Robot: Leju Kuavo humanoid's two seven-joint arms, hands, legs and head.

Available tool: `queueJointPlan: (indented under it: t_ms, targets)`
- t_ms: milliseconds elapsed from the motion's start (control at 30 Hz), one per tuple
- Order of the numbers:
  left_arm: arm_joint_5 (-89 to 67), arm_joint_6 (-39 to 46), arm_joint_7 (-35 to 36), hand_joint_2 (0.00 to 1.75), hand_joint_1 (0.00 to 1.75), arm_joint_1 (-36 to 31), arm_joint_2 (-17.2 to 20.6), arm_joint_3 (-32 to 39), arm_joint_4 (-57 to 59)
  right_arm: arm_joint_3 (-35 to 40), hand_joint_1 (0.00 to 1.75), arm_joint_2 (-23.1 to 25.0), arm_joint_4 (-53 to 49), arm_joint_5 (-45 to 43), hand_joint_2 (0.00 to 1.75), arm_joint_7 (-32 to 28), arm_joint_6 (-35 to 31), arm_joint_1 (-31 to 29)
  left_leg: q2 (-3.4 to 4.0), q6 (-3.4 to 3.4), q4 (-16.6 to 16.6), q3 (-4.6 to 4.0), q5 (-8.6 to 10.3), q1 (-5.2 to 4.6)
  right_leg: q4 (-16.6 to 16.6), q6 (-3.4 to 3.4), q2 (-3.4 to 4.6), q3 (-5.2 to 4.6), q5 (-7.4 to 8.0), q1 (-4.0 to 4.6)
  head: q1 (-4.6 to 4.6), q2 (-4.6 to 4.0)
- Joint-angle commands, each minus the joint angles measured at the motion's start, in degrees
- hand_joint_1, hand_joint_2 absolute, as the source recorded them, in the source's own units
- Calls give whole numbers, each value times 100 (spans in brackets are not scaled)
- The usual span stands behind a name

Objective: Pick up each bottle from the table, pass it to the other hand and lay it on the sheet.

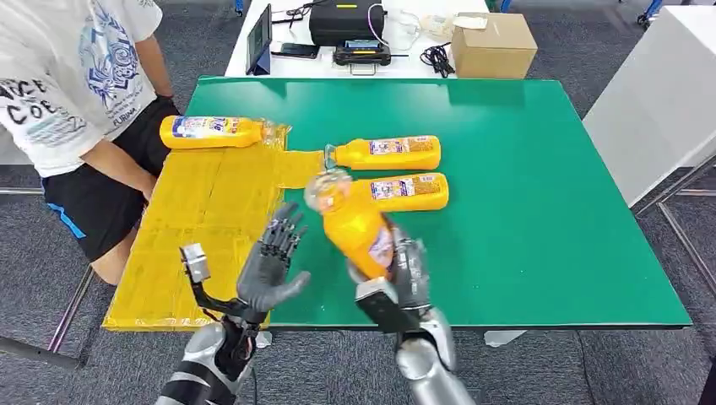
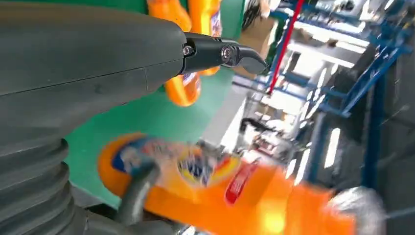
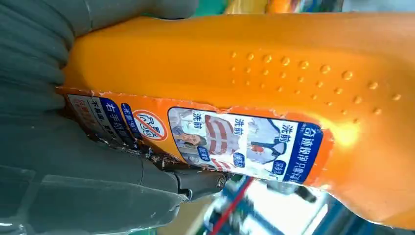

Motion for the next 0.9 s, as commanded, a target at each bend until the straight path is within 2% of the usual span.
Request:
queueJointPlan:
  t_ms: [33,133,300,500,600,733,767,833,867,900]
  targets:
    - [-44,54,-5,175,0,-152,185,-310,372,915,175,340,1748,-56,175,-16,39,-581,26,-8,-4,30,-11,5,-6,-11,22,23,-3,6,0,0]
    - [-102,60,-21,175,0,-138,177,-323,433,1019,175,421,2014,-165,175,-60,28,-637,37,-10,-8,47,-16,7,-12,-15,34,39,-3,8,0,0]
    - [-102,62,-21,175,0,-134,169,-324,433,1033,175,439,2016,-163,175,-63,33,-647,14,-6,-6,20,-7,1,-5,-9,14,17,-3,2,2,0]
    - [-68,48,2,175,0,-189,117,-294,488,1317,175,483,2244,-85,175,41,131,-779,29,-14,-1,47,-22,7,-1,-20,26,40,-13,9,2,0]
    - [-5,31,28,175,0,-231,106,-266,509,1539,175,519,2615,-17,175,150,108,-838,13,-6,-2,17,-7,2,-3,-9,13,15,-3,3,2,0]
    - [-24,33,-13,175,0,-165,132,-252,434,1524,175,511,2788,-193,175,54,2,-868,25,-12,-1,43,-18,7,-3,-17,22,37,-11,9,2,0]
    - [-16,42,-21,175,38,-140,124,-234,396,1512,175,500,2767,-194,175,80,-38,-884,12,-7,-3,24,-9,4,-3,-11,10,21,-6,5,2,0]
    - [-17,44,-21,175,38,-131,117,-236,393,1508,175,492,2755,-194,175,80,-30,-909,11,-7,-1,23,-10,5,-4,-11,9,22,-6,6,2,0]
    - [-25,6,-35,175,175,-106,126,-255,329,1498,175,476,2692,-208,175,119,-6,-895,7,-6,-2,17,-7,3,-3,-9,5,16,-5,3,2,0]
    - [-38,-13,-48,175,175,-104,133,-266,304,1477,175,467,2653,-214,175,135,-38,-894,16,-9,2,33,-16,8,-2,-14,13,31,-11,8,4,0]
